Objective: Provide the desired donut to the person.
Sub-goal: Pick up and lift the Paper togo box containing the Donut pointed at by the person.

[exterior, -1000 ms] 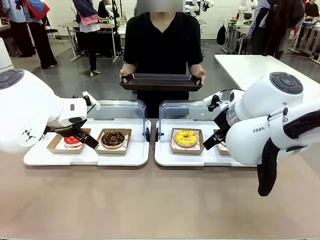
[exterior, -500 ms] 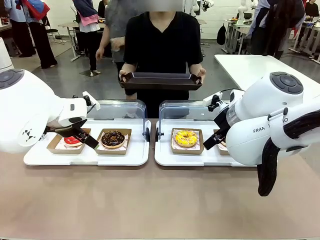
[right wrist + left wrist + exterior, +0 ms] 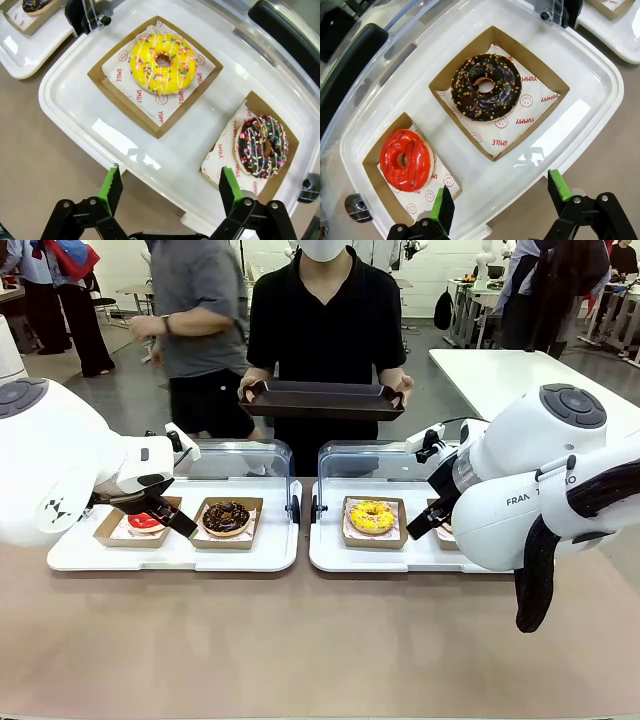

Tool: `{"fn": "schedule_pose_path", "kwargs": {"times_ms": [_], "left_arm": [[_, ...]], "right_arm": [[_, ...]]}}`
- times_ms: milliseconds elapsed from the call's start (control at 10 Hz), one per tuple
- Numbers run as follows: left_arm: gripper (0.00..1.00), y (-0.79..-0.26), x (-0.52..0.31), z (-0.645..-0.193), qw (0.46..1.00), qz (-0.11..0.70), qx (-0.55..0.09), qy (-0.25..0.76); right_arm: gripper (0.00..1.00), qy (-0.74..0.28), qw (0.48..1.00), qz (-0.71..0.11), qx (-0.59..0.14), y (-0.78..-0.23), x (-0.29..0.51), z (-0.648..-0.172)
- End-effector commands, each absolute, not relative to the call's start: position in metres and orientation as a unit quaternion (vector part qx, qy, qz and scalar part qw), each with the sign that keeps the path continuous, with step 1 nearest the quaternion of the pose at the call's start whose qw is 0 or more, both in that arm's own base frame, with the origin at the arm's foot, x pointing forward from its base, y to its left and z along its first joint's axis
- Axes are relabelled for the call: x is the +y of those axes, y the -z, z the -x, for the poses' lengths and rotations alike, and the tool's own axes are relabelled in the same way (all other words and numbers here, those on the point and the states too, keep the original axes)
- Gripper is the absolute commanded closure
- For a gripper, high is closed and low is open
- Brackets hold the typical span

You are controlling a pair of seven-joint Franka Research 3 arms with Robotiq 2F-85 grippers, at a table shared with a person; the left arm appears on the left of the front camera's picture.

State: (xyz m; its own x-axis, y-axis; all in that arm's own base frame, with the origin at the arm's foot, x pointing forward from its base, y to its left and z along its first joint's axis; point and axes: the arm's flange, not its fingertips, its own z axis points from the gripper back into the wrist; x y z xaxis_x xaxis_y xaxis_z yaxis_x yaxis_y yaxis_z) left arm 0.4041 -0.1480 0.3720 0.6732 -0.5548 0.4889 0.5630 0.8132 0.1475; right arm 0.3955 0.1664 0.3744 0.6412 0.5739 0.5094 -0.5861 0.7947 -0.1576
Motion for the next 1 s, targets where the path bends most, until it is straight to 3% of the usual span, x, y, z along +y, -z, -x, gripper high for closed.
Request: {"fn": "schedule_pose_path", "kwargs": {"times_ms": [0,100,300,900], "left_arm": [[0.00,-0.372,-0.148,-0.404,0.915,0.008,-0.265,0.306],[0.00,-0.372,-0.148,-0.404,0.915,0.008,-0.265,0.306],[0.00,-0.415,-0.150,-0.401,0.909,0.001,-0.253,0.331],[0.00,-0.540,-0.143,-0.366,0.905,-0.002,-0.210,0.371]], "right_arm": [[0.00,-0.320,0.906,-0.011,-0.277,-0.374,0.166,-0.395],[0.00,-0.320,0.906,-0.011,-0.277,-0.374,0.166,-0.395],[0.00,-0.326,0.895,0.008,-0.303,-0.419,0.173,-0.380],[0.00,-0.348,0.890,0.078,-0.284,-0.557,0.158,-0.314]]}}
